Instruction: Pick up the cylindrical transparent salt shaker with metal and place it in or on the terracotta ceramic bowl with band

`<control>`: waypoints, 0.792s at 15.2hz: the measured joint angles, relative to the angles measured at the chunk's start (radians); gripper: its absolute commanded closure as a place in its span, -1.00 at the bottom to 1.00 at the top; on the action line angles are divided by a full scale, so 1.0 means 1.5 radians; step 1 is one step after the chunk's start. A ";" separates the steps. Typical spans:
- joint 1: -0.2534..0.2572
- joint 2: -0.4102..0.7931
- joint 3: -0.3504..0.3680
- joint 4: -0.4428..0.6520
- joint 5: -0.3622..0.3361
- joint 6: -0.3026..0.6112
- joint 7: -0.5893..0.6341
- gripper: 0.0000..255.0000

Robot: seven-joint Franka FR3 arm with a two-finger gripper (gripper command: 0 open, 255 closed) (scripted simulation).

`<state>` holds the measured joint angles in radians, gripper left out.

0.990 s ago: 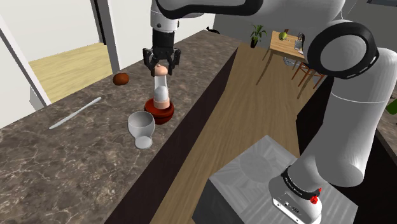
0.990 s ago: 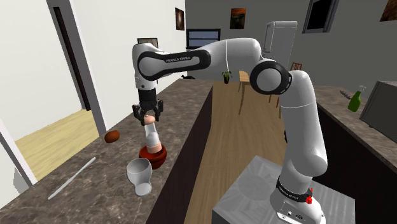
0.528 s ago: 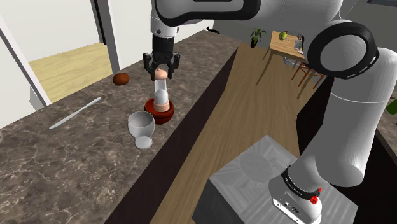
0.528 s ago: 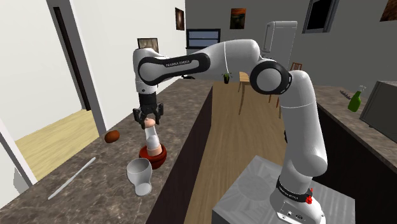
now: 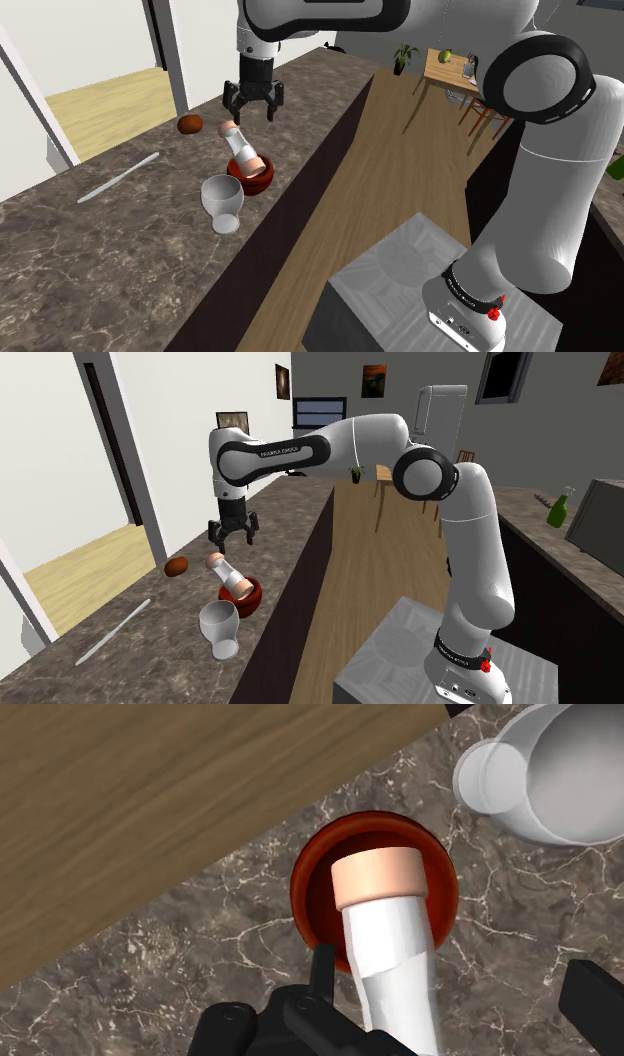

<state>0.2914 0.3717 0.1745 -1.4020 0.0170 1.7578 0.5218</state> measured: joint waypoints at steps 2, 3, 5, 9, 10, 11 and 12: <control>0.001 0.003 0.000 0.014 -0.001 -0.011 0.001 -1.00; 0.001 0.004 0.000 0.032 -0.001 -0.028 0.002 -1.00; 0.000 0.008 0.000 0.078 -0.001 -0.069 0.001 -1.00; 0.001 0.013 0.000 0.104 -0.002 -0.091 0.001 -1.00; 0.001 0.013 0.000 0.104 -0.002 -0.091 0.001 -1.00; 0.001 0.013 0.000 0.104 -0.002 -0.091 0.002 -1.00; 0.001 0.013 0.000 0.104 -0.002 -0.091 0.002 -1.00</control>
